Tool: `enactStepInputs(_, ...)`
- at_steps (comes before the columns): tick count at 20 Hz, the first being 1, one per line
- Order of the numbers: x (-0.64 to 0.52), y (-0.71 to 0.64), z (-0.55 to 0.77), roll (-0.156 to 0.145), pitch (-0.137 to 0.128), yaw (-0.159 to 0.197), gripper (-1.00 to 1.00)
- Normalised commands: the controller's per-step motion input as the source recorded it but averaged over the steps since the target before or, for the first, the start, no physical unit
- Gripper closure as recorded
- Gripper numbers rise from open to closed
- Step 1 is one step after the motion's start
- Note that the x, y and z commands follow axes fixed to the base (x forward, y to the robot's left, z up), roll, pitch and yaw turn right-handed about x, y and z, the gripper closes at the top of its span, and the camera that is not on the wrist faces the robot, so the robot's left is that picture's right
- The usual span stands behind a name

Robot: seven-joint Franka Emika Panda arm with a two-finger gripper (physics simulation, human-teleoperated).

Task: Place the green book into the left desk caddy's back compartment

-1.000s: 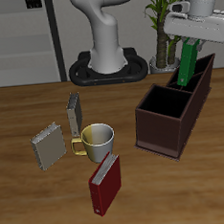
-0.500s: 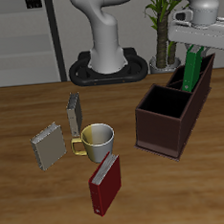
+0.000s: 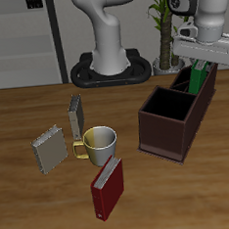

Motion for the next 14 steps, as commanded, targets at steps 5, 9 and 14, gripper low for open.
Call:
enactStepInputs(5,0.15,-0.01,-0.36,0.006,0.085,0.007,1.00)
enactStepInputs(9,0.13,-0.11,-0.31,0.036,0.141,-0.029,-1.00)
enactStepInputs(14,0.05,-0.12,-0.11,0.011,0.054,-0.025,-1.00)
